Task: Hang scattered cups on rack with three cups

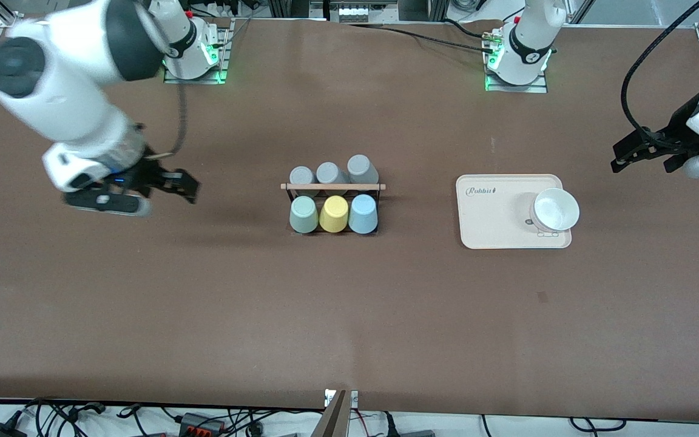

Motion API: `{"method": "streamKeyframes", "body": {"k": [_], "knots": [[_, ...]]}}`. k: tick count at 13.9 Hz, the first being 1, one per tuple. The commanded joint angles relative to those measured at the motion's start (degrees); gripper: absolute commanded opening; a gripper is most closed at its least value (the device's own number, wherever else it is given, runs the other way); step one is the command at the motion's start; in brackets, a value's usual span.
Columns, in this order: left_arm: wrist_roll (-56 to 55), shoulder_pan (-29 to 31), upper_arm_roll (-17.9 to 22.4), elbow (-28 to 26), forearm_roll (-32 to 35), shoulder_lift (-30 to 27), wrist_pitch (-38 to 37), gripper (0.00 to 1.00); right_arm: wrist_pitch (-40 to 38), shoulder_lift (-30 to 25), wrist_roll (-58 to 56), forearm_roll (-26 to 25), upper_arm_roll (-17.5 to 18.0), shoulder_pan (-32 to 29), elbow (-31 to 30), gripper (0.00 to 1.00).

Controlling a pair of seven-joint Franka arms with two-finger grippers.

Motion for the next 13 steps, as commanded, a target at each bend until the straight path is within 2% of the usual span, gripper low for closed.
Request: {"method": "streamKeyframes", "body": {"k": [1, 3, 6, 9, 11, 13], "knots": [[1.0, 0.5, -0.1, -0.5, 0.2, -0.4, -0.5, 1.0, -6.5, -1.5, -10.7, 1.4, -5.5, -1.5, 2.2, 1.0], [1.0, 0.5, -0.1, -0.5, 0.2, -0.4, -0.8, 1.0, -11.0, -2.3, -14.4, 0.8, -9.3, -2.7, 5.5, 1.0], [1.1, 0.4, -0.1, -0.4, 0.2, -0.5, -0.6, 1.0, -16.2, -1.0, -13.4, 0.2, -12.6, -4.3, 11.7, 1.0], [1.1, 0.4, -0.2, -0.4, 0.2, -0.5, -0.4, 1.0, -17.5, -1.3, -14.4, 0.6, -10.0, -9.9, 11.5, 1.0], [1.1, 0.4, -0.2, -0.4, 0.2, -0.5, -0.4, 1.0, -21.4, -1.2, -13.9, 0.8, -9.4, -10.8, 10.9, 1.0], [1.1, 0.4, -0.2, -0.4, 0.2, -0.5, -0.2, 1.0, -19.3, -1.6, -13.9, 0.6, -9.3, -10.3, 9.9, 1.0]]}}
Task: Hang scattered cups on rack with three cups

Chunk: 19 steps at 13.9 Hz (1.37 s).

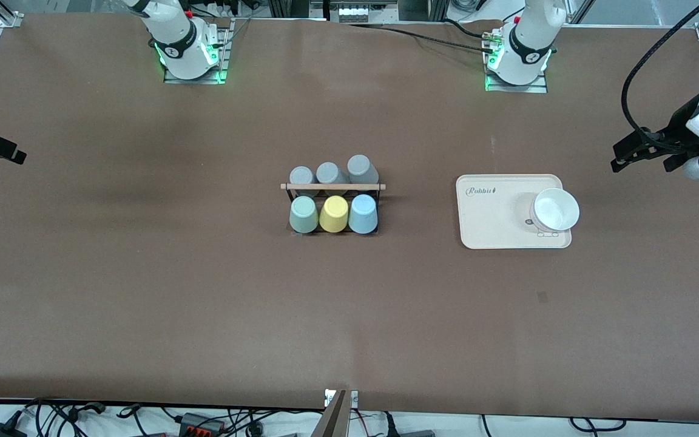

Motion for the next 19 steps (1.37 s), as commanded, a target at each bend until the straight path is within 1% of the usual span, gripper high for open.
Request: {"method": "streamKeyframes", "body": {"k": [1, 5, 7, 8, 10, 12, 15, 18, 19], "knots": [[1.1, 0.2, -0.2, -0.2, 0.2, -0.6, 0.0, 1.0, 0.8, -0.3, -0.3, 0.0, 1.3, -0.1, -0.4, 1.0], [1.1, 0.2, -0.2, -0.1, 0.2, -0.6, 0.3, 1.0, 2.4, -0.7, -2.7, -0.2, 1.5, -1.1, -1.8, 1.0], [1.1, 0.2, -0.2, -0.2, 0.2, -0.6, 0.6, 1.0, 2.3, -0.9, -2.8, -0.3, 4.0, -3.5, -2.3, 1.0], [1.1, 0.2, -0.2, -0.2, 0.2, -0.6, 0.6, 1.0, 2.2, -1.3, -2.8, -0.4, 4.4, -3.6, -2.3, 1.0], [1.1, 0.2, -0.2, -0.1, 0.0, -0.6, 1.0, 1.0, 2.7, -1.2, -2.8, -1.2, 4.6, -3.4, -2.1, 1.0], [1.1, 0.2, -0.2, -0.2, 0.0, -0.6, 1.3, 1.0, 3.2, -1.1, -4.1, -3.8, 4.7, -1.6, -1.9, 1.0], [1.1, 0.2, -0.2, -0.2, 0.1, -0.6, 1.3, 1.0, 3.2, -1.1, -4.2, -3.6, 4.7, -1.0, -1.6, 1.0], [1.1, 0.2, -0.2, -0.2, 0.1, -0.6, 0.8, 1.0, 3.2, 1.5, -4.4, -3.5, 4.3, -1.6, 0.5, 1.0], [1.1, 0.3, -0.2, -0.2, 0.1, -0.6, 0.8, 1.0, 3.2, 1.5, -4.3, -3.3, 4.3, -1.8, 0.7, 1.0]]}}
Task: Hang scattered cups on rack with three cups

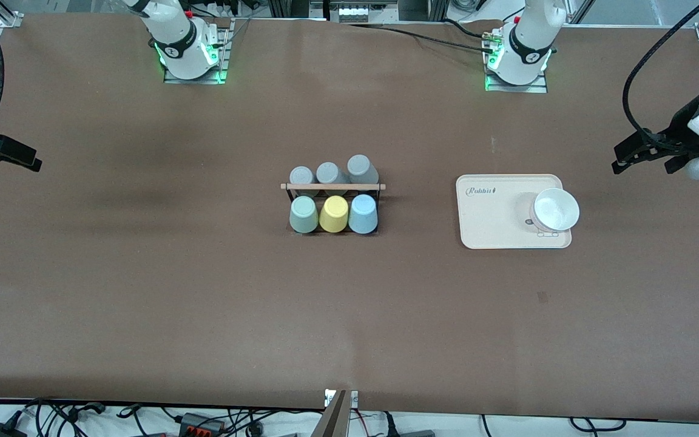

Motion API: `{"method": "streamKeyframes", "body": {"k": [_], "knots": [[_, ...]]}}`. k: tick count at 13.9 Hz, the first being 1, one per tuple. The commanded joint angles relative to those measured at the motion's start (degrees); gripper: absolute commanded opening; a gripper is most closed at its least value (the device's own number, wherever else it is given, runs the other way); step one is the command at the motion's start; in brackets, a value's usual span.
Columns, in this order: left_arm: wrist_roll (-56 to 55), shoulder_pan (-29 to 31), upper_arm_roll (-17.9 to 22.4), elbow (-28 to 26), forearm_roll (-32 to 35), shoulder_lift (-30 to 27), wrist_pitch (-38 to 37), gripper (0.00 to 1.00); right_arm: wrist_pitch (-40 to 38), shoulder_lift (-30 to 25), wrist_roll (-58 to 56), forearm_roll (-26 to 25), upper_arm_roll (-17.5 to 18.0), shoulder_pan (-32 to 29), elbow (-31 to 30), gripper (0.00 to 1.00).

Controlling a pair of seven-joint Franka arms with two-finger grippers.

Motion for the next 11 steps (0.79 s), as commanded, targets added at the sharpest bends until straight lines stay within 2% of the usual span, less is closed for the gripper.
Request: {"method": "streamKeyframes", "body": {"k": [1, 9, 11], "knots": [[1.1, 0.3, -0.2, -0.3, 0.1, -0.6, -0.1, 1.0, 0.1, 1.1, -1.2, -0.3, -0.1, -0.5, 1.5, 1.0], [1.1, 0.3, -0.2, -0.3, 0.1, -0.6, -0.1, 1.0, 0.0, 1.0, 0.0, 0.2, 0.0, -0.2, 1.5, 1.0], [1.1, 0.3, -0.2, -0.4, 0.1, -0.6, -0.1, 1.0, 0.0, 1.0, 0.0, 1.7, 0.0, -0.5, 1.5, 1.0]]}}
